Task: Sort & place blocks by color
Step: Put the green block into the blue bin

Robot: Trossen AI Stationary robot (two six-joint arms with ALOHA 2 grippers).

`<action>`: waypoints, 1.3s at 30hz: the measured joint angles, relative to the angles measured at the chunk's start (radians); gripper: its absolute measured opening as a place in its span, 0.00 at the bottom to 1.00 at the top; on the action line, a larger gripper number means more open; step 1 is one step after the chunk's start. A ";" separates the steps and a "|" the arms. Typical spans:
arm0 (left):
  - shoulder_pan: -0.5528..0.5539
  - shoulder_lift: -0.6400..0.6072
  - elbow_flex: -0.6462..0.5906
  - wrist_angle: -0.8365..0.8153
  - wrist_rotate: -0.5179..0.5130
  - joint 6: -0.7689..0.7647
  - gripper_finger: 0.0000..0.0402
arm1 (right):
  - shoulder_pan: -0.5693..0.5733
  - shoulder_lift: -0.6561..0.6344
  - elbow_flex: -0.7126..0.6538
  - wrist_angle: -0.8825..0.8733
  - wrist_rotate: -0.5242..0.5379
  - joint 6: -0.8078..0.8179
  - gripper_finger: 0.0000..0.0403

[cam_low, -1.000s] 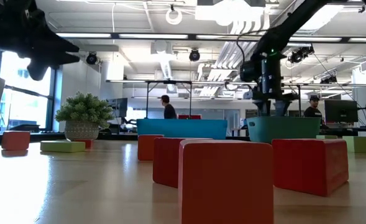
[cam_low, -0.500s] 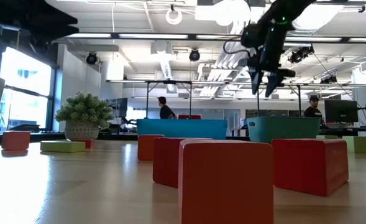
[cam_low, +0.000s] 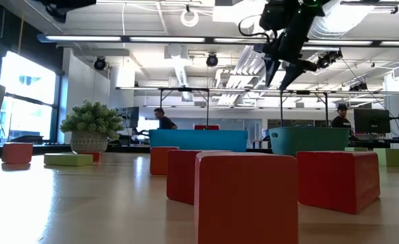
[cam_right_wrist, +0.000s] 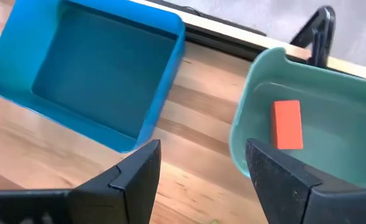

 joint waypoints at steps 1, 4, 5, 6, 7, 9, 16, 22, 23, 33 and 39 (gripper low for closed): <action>0.000 0.023 0.016 0.001 0.016 0.025 0.31 | 0.015 0.000 0.000 0.004 0.016 0.000 0.55; 0.000 0.091 0.055 0.001 0.051 0.097 0.31 | 0.050 0.000 0.000 0.019 0.045 0.000 0.55; 0.000 0.113 0.063 0.000 0.058 0.119 0.31 | 0.060 0.000 0.000 0.022 0.051 0.000 0.55; 0.000 0.135 0.071 0.000 0.063 0.140 0.31 | 0.068 0.000 0.000 0.025 0.053 0.000 0.55; 0.000 0.155 0.077 0.000 0.064 0.158 0.31 | 0.077 0.000 0.000 0.030 0.056 0.000 0.55; 0.000 0.196 0.085 -0.010 0.069 0.181 0.31 | 0.091 0.000 0.000 0.036 0.057 0.000 0.55; 0.002 0.311 0.091 -0.076 0.155 0.132 0.31 | 0.122 0.001 0.000 0.038 0.057 0.020 0.55; 0.002 0.395 0.091 -0.160 0.165 0.001 0.31 | 0.139 0.001 0.000 0.038 0.057 0.042 0.55; 0.002 0.406 0.091 -0.165 0.165 -0.012 0.31 | 0.140 0.001 0.000 0.038 0.057 0.041 0.55; 0.002 0.525 0.091 -0.225 0.225 -0.060 0.38 | 0.147 0.001 0.000 0.038 0.052 0.045 0.55; 0.002 0.616 0.092 -0.256 0.285 -0.081 0.45 | 0.147 0.001 0.000 0.038 0.052 0.045 0.55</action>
